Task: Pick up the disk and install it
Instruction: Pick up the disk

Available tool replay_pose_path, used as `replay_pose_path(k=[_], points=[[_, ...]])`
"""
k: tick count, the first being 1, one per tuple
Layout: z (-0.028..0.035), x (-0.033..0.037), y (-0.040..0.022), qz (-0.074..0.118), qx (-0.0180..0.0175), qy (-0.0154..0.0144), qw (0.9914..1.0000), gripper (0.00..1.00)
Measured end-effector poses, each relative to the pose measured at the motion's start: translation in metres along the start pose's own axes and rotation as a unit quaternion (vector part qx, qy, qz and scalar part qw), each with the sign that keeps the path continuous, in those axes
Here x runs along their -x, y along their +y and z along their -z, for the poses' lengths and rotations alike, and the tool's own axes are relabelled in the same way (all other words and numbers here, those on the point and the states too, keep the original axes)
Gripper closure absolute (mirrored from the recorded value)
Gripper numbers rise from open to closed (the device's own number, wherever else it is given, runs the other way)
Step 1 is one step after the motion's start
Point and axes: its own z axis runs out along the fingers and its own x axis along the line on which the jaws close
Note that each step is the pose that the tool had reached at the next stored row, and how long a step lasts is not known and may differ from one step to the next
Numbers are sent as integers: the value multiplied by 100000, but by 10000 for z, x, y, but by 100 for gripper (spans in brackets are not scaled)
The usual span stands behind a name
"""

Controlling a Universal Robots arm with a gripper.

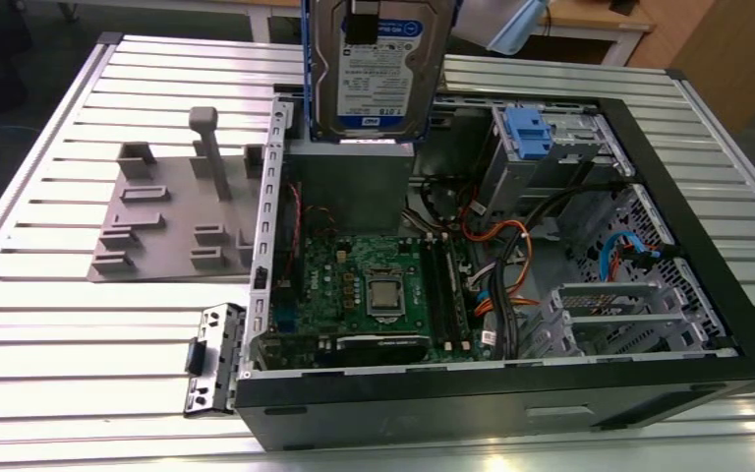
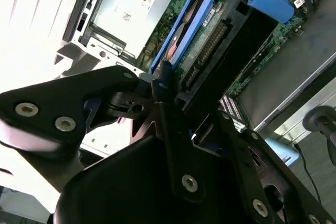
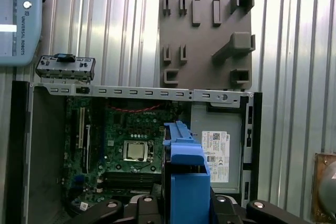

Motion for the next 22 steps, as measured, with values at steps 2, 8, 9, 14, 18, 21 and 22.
replay_pose_path(k=[2,8,9,14,18,21,22], points=[[0,-13,0,0,-1,0,100000,64],[2,-50,2,-1,0,2,100000,64],[2,-56,2,-1,2,2,100000,64],[3,-86,3,-2,1,1,100000,64],[3,-107,3,0,1,1,100000,64],[4,-123,3,1,2,2,100000,64],[4,-129,3,-1,0,1,100000,64]])
